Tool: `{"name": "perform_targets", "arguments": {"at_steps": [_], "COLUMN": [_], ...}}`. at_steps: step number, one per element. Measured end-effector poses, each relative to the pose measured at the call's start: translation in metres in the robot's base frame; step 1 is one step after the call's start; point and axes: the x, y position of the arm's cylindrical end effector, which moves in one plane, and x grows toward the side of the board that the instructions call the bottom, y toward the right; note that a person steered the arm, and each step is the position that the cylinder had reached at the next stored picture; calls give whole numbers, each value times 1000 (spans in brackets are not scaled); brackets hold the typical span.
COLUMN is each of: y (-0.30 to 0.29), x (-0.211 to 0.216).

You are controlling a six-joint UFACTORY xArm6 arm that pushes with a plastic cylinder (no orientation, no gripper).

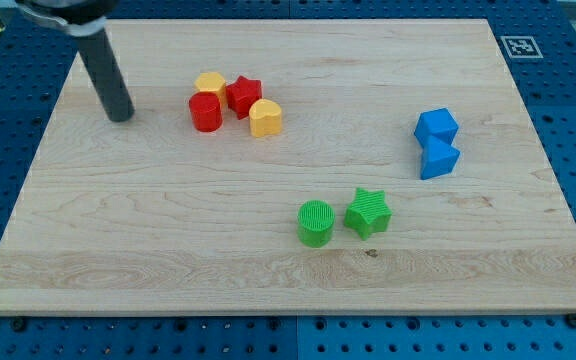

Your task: Separate the red circle from the yellow blocks and red star

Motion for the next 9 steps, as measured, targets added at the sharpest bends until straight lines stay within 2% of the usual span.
{"name": "perform_targets", "arguments": {"at_steps": [1,2,4,5,7,9], "y": [8,43,108,130,144,139], "x": [-50,-69,-41,-13,31,37]}}
